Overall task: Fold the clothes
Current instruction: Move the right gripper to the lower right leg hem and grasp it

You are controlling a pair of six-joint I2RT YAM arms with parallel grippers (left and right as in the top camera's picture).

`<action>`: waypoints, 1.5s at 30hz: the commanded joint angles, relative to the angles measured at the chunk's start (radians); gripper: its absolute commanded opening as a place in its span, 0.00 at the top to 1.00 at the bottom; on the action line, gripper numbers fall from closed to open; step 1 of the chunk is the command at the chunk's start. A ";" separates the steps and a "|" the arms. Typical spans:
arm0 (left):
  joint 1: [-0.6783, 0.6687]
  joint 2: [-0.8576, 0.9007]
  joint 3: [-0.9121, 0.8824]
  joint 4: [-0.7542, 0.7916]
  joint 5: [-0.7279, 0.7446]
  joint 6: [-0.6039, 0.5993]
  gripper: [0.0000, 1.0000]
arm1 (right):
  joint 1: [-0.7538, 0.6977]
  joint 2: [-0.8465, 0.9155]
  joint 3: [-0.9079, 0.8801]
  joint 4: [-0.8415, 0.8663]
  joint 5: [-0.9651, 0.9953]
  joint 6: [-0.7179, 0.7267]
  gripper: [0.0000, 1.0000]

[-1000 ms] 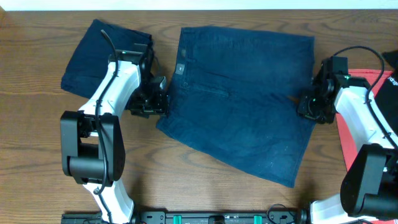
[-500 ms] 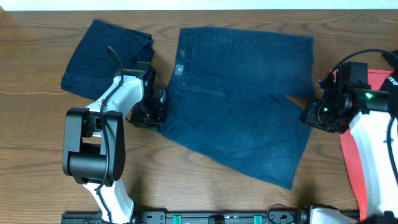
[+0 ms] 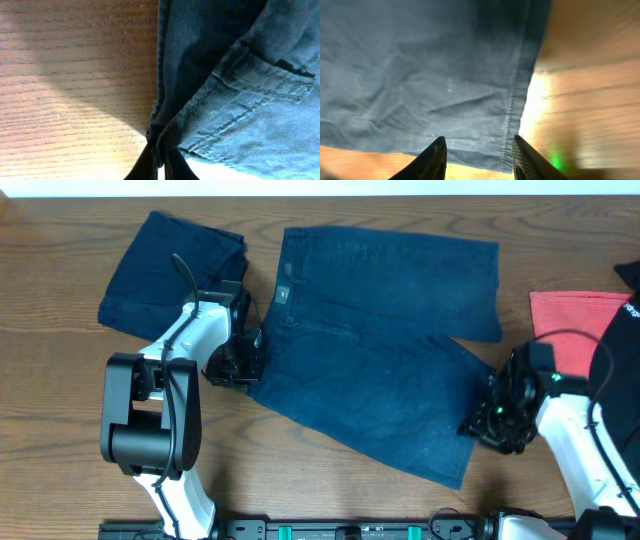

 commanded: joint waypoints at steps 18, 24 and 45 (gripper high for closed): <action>0.002 0.008 -0.003 -0.111 0.126 -0.173 0.94 | -0.056 0.000 -0.065 0.380 0.202 0.082 0.99; 0.003 0.008 -0.003 -0.093 0.127 -0.170 0.94 | -0.055 -0.005 0.059 0.138 -0.005 -0.030 0.71; 0.003 0.008 -0.003 -0.048 0.128 -0.169 0.94 | -0.019 -0.005 -0.278 0.140 -0.112 0.174 0.69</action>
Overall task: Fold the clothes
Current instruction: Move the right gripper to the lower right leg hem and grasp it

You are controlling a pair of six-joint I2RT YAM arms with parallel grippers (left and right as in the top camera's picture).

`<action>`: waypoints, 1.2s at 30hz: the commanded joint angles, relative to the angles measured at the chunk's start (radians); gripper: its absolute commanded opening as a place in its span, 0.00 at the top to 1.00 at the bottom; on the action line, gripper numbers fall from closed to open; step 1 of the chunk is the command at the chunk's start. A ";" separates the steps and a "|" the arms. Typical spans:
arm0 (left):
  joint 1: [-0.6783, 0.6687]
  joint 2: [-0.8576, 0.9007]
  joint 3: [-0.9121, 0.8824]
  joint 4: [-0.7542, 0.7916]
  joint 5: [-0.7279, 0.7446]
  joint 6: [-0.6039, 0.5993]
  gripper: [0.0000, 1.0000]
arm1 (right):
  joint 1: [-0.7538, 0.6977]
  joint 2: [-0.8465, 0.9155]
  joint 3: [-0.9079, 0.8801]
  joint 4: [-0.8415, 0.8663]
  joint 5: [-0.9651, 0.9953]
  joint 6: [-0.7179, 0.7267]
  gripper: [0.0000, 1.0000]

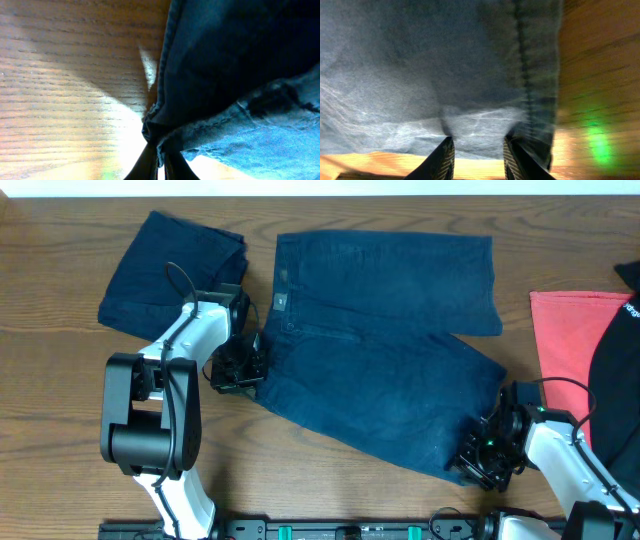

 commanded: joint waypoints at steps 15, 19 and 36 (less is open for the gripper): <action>0.002 0.007 -0.001 0.000 0.013 0.006 0.94 | 0.006 0.005 -0.031 0.026 -0.005 0.060 0.62; 0.002 0.007 -0.001 -0.003 0.013 0.019 0.94 | 0.006 -0.034 -0.005 -0.006 0.001 -0.005 0.55; 0.002 0.008 -0.001 0.005 0.013 0.019 0.94 | 0.006 -0.239 -0.027 -0.131 0.088 0.157 0.43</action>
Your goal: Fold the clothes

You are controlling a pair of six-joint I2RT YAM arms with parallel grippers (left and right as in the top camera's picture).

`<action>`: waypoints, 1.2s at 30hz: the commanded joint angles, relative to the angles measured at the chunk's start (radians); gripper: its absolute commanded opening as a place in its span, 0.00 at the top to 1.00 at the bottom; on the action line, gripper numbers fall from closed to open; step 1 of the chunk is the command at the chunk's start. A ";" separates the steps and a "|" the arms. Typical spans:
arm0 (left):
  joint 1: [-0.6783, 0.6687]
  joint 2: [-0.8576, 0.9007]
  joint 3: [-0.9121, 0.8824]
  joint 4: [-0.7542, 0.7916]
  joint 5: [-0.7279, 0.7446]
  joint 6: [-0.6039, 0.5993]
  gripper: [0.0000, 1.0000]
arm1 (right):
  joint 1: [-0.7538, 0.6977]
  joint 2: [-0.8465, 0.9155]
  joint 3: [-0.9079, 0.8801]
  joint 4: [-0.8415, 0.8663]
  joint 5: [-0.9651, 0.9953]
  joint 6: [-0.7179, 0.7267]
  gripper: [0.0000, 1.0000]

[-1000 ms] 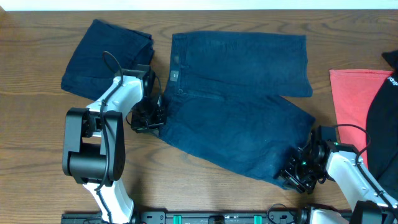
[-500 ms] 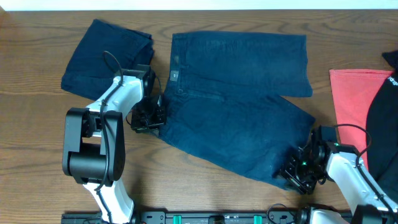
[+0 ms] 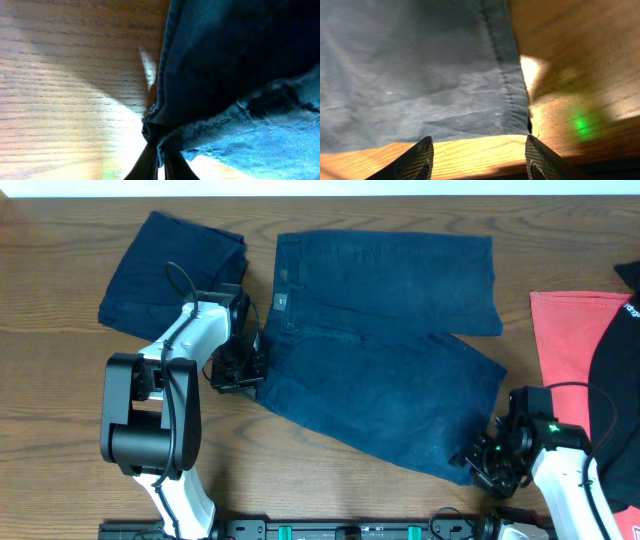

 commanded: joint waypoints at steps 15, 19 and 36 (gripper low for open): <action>0.002 0.007 0.004 0.001 0.013 0.027 0.94 | 0.006 -0.012 -0.065 0.145 -0.029 0.044 0.96; 0.002 -0.014 0.012 -0.008 0.013 0.037 0.94 | 0.006 -0.045 0.024 0.097 0.036 0.009 0.99; 0.001 -0.533 0.012 -0.183 0.015 0.042 0.94 | 0.006 -0.201 0.475 -0.178 0.176 -0.077 0.99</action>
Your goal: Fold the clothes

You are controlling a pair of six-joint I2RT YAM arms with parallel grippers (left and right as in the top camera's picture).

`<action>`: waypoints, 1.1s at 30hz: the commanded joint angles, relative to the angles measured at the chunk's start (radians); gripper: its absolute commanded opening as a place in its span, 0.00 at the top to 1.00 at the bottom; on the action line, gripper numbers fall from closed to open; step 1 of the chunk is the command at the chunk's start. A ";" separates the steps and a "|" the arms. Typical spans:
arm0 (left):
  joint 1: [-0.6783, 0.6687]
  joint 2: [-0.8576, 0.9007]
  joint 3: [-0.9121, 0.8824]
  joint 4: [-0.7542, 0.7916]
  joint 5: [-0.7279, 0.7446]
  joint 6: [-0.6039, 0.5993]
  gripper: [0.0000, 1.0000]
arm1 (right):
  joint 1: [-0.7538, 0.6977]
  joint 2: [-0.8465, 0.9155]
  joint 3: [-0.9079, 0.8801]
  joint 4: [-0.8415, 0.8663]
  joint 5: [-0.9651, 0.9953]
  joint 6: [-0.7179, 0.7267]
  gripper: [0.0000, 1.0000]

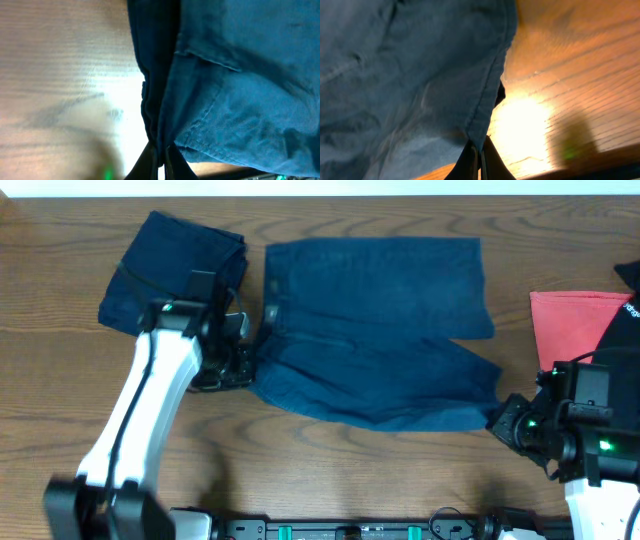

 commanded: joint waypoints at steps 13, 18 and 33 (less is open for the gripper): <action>0.002 -0.464 0.012 -0.267 0.118 -0.014 0.94 | 0.006 -0.034 0.346 -0.166 0.164 -0.061 0.99; 0.002 -0.521 0.012 -0.138 0.077 -0.029 0.94 | 0.006 0.026 0.332 -0.011 0.111 -0.028 0.99; 0.002 -0.017 0.005 0.225 -0.309 -0.108 0.94 | 0.081 0.590 0.295 0.577 -0.065 -0.002 0.99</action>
